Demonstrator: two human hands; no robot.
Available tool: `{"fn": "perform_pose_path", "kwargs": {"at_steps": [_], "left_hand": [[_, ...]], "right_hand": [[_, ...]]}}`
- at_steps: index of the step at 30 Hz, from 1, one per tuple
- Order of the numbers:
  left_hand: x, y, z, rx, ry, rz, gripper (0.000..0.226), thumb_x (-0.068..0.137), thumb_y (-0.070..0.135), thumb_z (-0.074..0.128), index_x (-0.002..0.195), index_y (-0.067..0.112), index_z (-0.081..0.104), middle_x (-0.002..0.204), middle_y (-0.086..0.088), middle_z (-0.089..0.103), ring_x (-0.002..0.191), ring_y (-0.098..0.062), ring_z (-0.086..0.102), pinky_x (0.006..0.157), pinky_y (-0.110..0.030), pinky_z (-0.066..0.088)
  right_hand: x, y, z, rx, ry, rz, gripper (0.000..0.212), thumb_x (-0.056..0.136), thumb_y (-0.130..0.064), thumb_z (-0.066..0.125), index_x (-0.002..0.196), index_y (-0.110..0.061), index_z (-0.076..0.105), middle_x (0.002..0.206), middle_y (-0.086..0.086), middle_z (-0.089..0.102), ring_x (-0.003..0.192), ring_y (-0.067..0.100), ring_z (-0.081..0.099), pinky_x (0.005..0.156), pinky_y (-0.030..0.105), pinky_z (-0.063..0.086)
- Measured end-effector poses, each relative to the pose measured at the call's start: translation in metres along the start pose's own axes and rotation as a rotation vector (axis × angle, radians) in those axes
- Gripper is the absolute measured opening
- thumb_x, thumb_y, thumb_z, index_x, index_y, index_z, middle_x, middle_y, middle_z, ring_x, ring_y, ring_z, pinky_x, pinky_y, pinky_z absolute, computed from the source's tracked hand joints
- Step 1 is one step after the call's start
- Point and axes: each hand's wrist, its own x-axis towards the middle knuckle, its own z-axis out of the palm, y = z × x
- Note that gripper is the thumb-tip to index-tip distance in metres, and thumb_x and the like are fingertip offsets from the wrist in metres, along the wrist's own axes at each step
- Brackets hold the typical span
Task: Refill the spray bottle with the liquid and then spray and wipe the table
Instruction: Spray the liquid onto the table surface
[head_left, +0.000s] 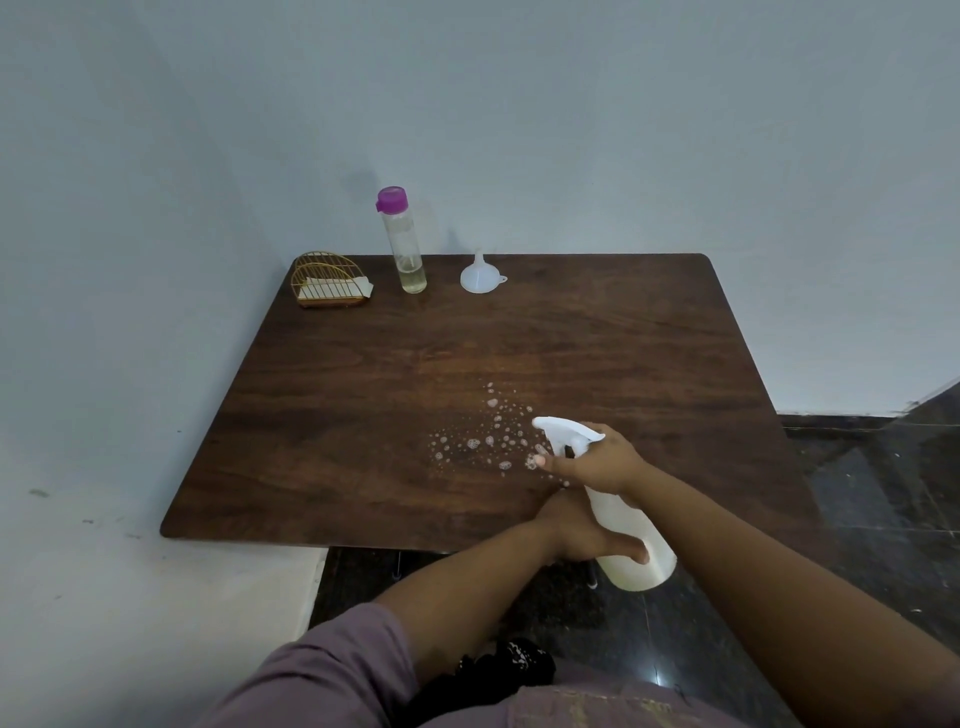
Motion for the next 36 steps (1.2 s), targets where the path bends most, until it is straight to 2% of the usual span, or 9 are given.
{"fn": "perform_pose_path", "kwargs": {"at_steps": [4,9,14,18,21,25,30,33,36], "left_hand": [[0.0,-0.001,-0.002,-0.028,0.02,-0.018,0.07,0.064,0.04,0.089,0.124,0.026,0.056,0.129,0.005,0.058,0.121,-0.014,0.054,0.098,-0.032,0.049],[0.003,-0.001,-0.008,0.003,-0.006,0.006,0.074,0.065,0.041,0.088,0.13,0.026,0.054,0.133,0.005,0.056,0.125,-0.015,0.051,0.103,-0.034,0.046],[0.005,-0.002,-0.014,0.028,-0.04,0.018,0.073,0.068,0.039,0.087,0.131,0.025,0.053,0.134,0.004,0.055,0.127,-0.017,0.05,0.105,-0.036,0.045],[0.008,-0.002,-0.022,0.09,-0.019,0.049,0.081,0.071,0.038,0.086,0.139,0.021,0.045,0.145,-0.001,0.044,0.135,-0.019,0.04,0.11,-0.033,0.038],[0.012,-0.003,-0.031,0.123,-0.026,0.064,0.079,0.068,0.036,0.088,0.135,0.022,0.047,0.143,-0.001,0.044,0.134,-0.019,0.04,0.109,-0.033,0.038],[0.016,-0.005,-0.035,0.086,-0.043,0.052,0.079,0.066,0.039,0.088,0.133,0.023,0.05,0.136,0.001,0.053,0.129,-0.019,0.048,0.106,-0.035,0.043],[0.022,-0.005,-0.037,0.066,-0.04,0.064,0.066,0.069,0.033,0.087,0.126,0.025,0.055,0.135,0.002,0.052,0.125,-0.016,0.047,0.1,-0.026,0.041],[0.023,-0.006,-0.037,0.051,-0.054,0.058,0.069,0.068,0.034,0.088,0.127,0.025,0.054,0.134,0.002,0.054,0.125,-0.016,0.05,0.101,-0.029,0.043],[0.023,-0.006,-0.038,0.027,-0.068,0.041,0.069,0.065,0.037,0.087,0.125,0.028,0.055,0.131,0.004,0.056,0.123,-0.017,0.052,0.103,-0.037,0.046]], "right_hand": [[-0.001,-0.003,-0.001,0.08,0.053,-0.055,0.046,0.07,-0.053,0.077,0.108,-0.028,0.069,0.097,-0.007,0.071,0.092,0.01,0.065,0.083,0.031,0.052],[0.008,-0.003,-0.002,0.11,-0.122,-0.031,0.075,0.047,-0.073,0.078,0.115,-0.046,0.063,0.106,-0.009,0.068,0.1,0.008,0.063,0.09,0.03,0.053],[0.01,-0.01,-0.005,-0.015,-0.193,-0.095,0.072,0.063,-0.064,0.076,0.127,-0.058,0.045,0.118,-0.012,0.061,0.116,0.008,0.051,0.1,0.028,0.042],[0.018,-0.011,0.004,-0.098,-0.038,-0.07,0.055,0.061,-0.069,0.074,0.111,-0.056,0.056,0.101,-0.01,0.067,0.097,0.005,0.061,0.083,0.018,0.045],[0.022,-0.01,0.007,0.033,0.049,0.024,0.062,0.05,-0.065,0.083,0.099,-0.029,0.068,0.082,-0.004,0.068,0.075,0.003,0.064,0.065,0.015,0.047],[0.027,-0.018,-0.001,0.032,-0.069,-0.05,0.065,0.052,-0.068,0.08,0.112,-0.048,0.062,0.092,-0.008,0.069,0.087,0.006,0.066,0.082,0.027,0.055],[0.03,-0.02,0.003,0.071,0.077,-0.025,0.049,0.059,-0.057,0.083,0.104,-0.051,0.064,0.1,0.0,0.07,0.087,0.011,0.068,0.081,0.028,0.055],[0.035,-0.019,0.004,0.028,0.095,0.05,0.07,0.05,-0.069,0.08,0.111,-0.039,0.063,0.103,-0.005,0.067,0.088,0.005,0.062,0.07,0.02,0.049],[0.036,-0.023,0.001,-0.085,-0.041,-0.017,0.073,0.052,-0.08,0.07,0.119,-0.058,0.052,0.105,-0.007,0.062,0.097,0.009,0.059,0.081,0.025,0.051]]}}
